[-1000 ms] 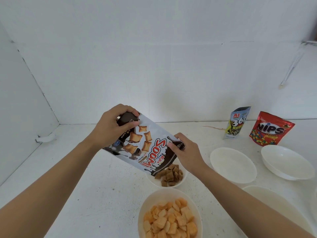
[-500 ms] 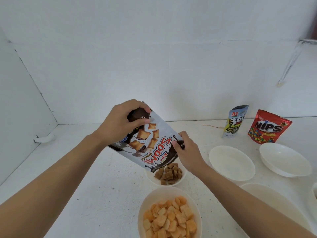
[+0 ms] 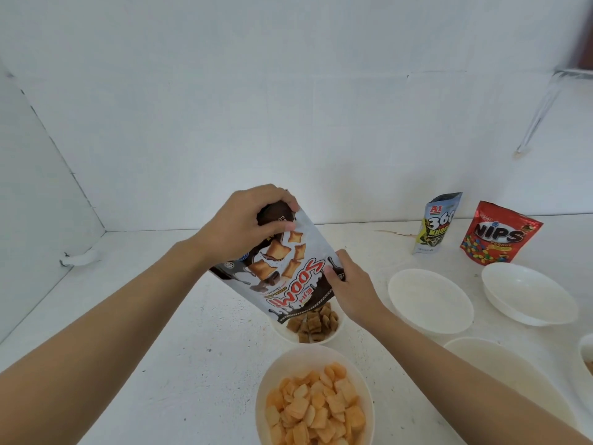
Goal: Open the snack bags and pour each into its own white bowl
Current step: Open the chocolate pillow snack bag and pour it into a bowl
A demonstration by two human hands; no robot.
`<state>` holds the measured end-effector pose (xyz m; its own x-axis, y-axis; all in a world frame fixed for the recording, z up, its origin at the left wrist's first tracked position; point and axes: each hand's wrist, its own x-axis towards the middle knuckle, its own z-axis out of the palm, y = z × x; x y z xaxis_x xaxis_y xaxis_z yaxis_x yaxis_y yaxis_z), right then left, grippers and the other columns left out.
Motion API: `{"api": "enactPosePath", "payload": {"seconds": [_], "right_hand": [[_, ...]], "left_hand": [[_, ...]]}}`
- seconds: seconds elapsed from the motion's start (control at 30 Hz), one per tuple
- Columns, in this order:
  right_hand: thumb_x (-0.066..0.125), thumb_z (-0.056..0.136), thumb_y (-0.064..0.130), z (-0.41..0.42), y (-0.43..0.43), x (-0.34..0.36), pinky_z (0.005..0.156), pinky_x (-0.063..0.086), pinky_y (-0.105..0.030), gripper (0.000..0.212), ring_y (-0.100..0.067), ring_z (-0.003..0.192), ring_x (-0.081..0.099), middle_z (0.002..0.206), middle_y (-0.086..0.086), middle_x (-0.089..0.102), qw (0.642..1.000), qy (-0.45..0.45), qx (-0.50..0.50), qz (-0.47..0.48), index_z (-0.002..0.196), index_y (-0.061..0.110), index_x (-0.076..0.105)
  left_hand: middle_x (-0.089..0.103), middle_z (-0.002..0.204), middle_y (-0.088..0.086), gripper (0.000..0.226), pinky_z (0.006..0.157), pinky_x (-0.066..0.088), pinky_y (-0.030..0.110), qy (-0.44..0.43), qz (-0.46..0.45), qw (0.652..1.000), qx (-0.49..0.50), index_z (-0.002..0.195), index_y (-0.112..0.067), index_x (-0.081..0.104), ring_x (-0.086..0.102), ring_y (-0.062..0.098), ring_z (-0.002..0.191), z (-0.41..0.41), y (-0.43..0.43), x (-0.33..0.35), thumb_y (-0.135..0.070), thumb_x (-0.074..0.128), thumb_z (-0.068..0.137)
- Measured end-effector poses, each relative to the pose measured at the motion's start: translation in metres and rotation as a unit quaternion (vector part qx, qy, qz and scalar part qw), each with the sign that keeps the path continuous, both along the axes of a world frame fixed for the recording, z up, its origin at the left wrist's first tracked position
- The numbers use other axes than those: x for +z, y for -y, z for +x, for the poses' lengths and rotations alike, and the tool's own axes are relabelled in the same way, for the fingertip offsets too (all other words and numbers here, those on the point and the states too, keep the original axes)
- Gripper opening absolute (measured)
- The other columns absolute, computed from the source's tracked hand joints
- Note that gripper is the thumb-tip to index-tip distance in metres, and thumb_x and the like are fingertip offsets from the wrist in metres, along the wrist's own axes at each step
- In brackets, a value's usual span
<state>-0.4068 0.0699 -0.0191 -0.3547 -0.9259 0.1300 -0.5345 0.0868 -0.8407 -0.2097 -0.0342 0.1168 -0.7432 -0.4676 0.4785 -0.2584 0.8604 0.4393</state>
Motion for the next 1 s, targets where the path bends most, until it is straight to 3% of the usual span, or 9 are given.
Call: {"api": "enactPosePath", "payload": {"seconds": [0.07, 0.2, 0.3, 0.37, 0.47, 0.77, 1.0], "right_hand": [[0.04, 0.104, 0.042, -0.001, 0.001, 0.001, 0.078, 0.06, -0.037, 0.018, -0.017, 0.098, 0.064, 0.109, 0.001, 0.065, 1.0, -0.011, 0.003, 0.008, 0.101, 0.024, 0.044], [0.028, 0.088, 0.076, -0.004, 0.004, 0.008, 0.081, 0.057, -0.048, 0.046, -0.021, 0.101, 0.062, 0.108, 0.007, 0.067, 0.999, -0.05, -0.001, -0.004, 0.099, 0.034, 0.041], [0.043, 0.102, 0.047, -0.004, 0.003, 0.012, 0.08, 0.061, -0.038, 0.019, -0.017, 0.104, 0.065, 0.11, 0.004, 0.068, 0.998, 0.01, 0.013, -0.054, 0.104, 0.029, 0.046], [0.045, 0.105, 0.033, 0.0, -0.002, 0.013, 0.078, 0.061, -0.03, 0.013, -0.014, 0.104, 0.067, 0.114, 0.002, 0.068, 0.996, 0.048, 0.035, -0.06, 0.109, 0.021, 0.049], [0.044, 0.105, 0.031, 0.004, -0.004, 0.009, 0.073, 0.059, -0.023, 0.013, -0.012, 0.102, 0.067, 0.114, 0.001, 0.069, 0.996, 0.045, 0.043, -0.066, 0.11, 0.02, 0.048], [0.046, 0.105, 0.025, 0.002, 0.004, 0.033, 0.079, 0.06, -0.027, 0.007, -0.01, 0.1, 0.068, 0.11, 0.004, 0.069, 0.989, 0.078, 0.029, -0.124, 0.111, 0.023, 0.049], [0.045, 0.105, 0.028, 0.008, -0.002, 0.013, 0.078, 0.062, -0.032, 0.011, -0.014, 0.101, 0.069, 0.117, -0.001, 0.068, 0.994, 0.07, 0.041, -0.075, 0.113, 0.021, 0.046]], "left_hand": [[0.067, 0.109, -0.009, 0.02, 0.083, 0.051, 0.017, -0.005, -0.01, 1.0, -0.001, 0.109, -0.022, 0.067, 0.061, 0.006, 0.101, -0.003, -0.001, 0.004, -0.023, 0.073, 0.09], [0.067, 0.108, -0.008, 0.02, 0.081, 0.051, 0.017, -0.008, -0.035, 0.999, -0.004, 0.11, -0.023, 0.068, 0.061, 0.008, 0.101, -0.005, 0.0, 0.016, -0.023, 0.072, 0.091], [0.066, 0.109, -0.011, 0.018, 0.082, 0.054, 0.022, -0.023, -0.019, 1.0, 0.004, 0.109, -0.025, 0.067, 0.061, 0.01, 0.103, -0.001, 0.003, 0.014, -0.024, 0.072, 0.091], [0.066, 0.11, -0.012, 0.018, 0.082, 0.056, 0.026, -0.02, -0.013, 1.0, 0.008, 0.109, -0.024, 0.066, 0.061, 0.01, 0.104, 0.002, 0.004, 0.009, -0.023, 0.071, 0.092], [0.067, 0.11, -0.011, 0.019, 0.083, 0.055, 0.026, -0.01, -0.005, 1.0, 0.002, 0.109, -0.023, 0.067, 0.061, 0.008, 0.104, 0.002, 0.003, 0.002, -0.021, 0.072, 0.091], [0.067, 0.109, -0.01, 0.019, 0.082, 0.053, 0.023, -0.033, -0.043, 0.999, -0.002, 0.109, -0.022, 0.068, 0.062, 0.01, 0.102, -0.002, 0.0, 0.034, -0.022, 0.073, 0.091], [0.068, 0.108, -0.009, 0.019, 0.082, 0.052, 0.022, 0.003, -0.031, 1.0, -0.002, 0.109, -0.025, 0.067, 0.061, 0.008, 0.1, -0.004, 0.001, 0.01, -0.024, 0.072, 0.091]]}}
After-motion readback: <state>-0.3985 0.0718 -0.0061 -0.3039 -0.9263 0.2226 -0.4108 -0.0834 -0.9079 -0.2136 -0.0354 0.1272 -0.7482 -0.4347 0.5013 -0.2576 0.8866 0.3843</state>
